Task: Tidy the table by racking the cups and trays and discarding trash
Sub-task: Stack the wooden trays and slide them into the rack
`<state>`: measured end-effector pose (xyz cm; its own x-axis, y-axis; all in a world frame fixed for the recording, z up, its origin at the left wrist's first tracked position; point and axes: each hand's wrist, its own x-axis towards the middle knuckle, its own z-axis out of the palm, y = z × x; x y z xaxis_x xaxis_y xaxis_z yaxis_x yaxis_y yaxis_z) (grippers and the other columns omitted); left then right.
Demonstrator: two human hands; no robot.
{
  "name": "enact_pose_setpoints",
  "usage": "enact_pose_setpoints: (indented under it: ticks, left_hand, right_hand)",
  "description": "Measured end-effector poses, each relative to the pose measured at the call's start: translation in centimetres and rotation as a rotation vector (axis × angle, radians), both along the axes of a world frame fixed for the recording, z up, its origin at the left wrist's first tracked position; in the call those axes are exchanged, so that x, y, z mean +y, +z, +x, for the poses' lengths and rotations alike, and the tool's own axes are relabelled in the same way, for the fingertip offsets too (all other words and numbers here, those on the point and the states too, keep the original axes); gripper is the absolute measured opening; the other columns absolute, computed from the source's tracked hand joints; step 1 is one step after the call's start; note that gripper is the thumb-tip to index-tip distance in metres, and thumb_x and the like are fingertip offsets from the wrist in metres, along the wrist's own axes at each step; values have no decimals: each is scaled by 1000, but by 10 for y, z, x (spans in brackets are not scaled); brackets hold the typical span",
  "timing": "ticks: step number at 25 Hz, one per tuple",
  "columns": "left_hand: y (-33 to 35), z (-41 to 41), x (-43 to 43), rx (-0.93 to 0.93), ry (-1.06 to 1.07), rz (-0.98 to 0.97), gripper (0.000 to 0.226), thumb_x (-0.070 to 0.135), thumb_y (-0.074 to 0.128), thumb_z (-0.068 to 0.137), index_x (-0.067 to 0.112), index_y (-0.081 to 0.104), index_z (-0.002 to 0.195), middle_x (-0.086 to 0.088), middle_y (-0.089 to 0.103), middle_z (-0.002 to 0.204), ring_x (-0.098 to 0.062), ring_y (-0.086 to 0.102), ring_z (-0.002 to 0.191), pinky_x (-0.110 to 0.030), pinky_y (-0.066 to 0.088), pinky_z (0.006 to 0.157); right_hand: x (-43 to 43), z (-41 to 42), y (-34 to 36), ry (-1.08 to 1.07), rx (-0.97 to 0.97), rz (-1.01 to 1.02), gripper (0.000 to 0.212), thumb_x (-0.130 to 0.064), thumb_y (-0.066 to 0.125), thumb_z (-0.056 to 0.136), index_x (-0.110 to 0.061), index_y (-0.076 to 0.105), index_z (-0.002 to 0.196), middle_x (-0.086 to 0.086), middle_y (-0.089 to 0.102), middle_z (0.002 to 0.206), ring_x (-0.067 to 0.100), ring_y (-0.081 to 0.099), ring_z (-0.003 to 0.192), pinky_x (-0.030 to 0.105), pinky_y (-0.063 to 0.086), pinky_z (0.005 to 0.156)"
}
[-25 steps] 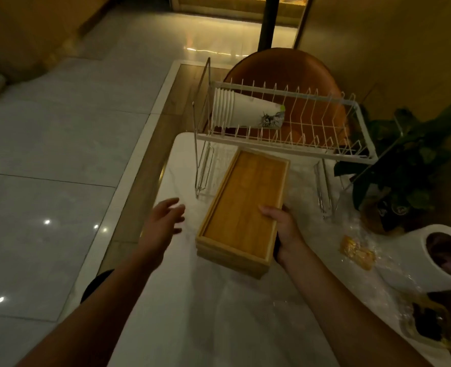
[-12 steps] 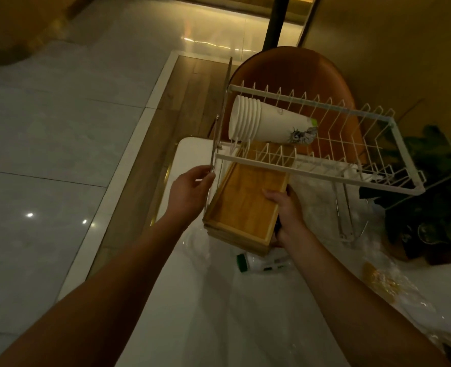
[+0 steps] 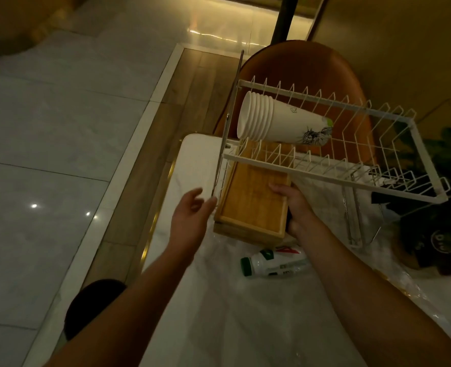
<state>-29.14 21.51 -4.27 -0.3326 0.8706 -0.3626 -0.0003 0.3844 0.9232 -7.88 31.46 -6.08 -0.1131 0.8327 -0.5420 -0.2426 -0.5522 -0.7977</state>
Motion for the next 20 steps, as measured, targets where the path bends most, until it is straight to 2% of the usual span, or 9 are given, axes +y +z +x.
enact_pose_setpoints:
  ticks: [3,6,9,13,17,20]
  left_hand:
    - [-15,22,-26,-395,11,-265,76,56,69,78,20,44,139,-9,55,132,-32,56,118,-53,50,101]
    - [-24,31,-22,-664,93,-272,57,47,71,82,19,47,125,-9,59,122,-35,59,115,-53,50,101]
    - [-28,37,-18,-746,188,-274,43,32,72,87,14,49,119,-14,57,121,-37,60,111,-53,53,97]
    - [-31,43,-22,-853,251,-261,27,21,72,87,13,58,108,-17,59,122,-38,62,110,-50,57,92]
    - [-33,47,-18,-854,287,-242,33,21,76,82,14,59,110,-16,59,121,-39,62,111,-47,61,84]
    - [-32,49,-14,-825,286,-241,38,22,77,80,14,58,112,-15,60,122,-38,63,110,-43,62,78]
  right_hand:
    - [3,-2,6,3,-7,-20,42,-17,71,81,-19,63,123,13,72,114,36,69,102,51,58,75]
    - [5,-6,5,-15,-55,-7,41,-15,73,81,-17,64,120,13,72,114,36,68,102,53,57,79]
    - [0,0,2,-56,-103,40,46,-18,77,78,-16,64,122,12,72,116,35,68,105,59,55,86]
    - [0,3,1,-49,-134,110,48,-20,80,76,-17,64,121,9,72,115,31,70,102,56,57,84]
    - [8,1,0,-38,-162,70,46,-20,77,79,-16,63,123,10,71,116,33,69,104,56,55,86]
    - [6,3,0,-63,-261,86,38,-27,78,78,-20,67,115,6,74,111,28,70,99,52,57,85]
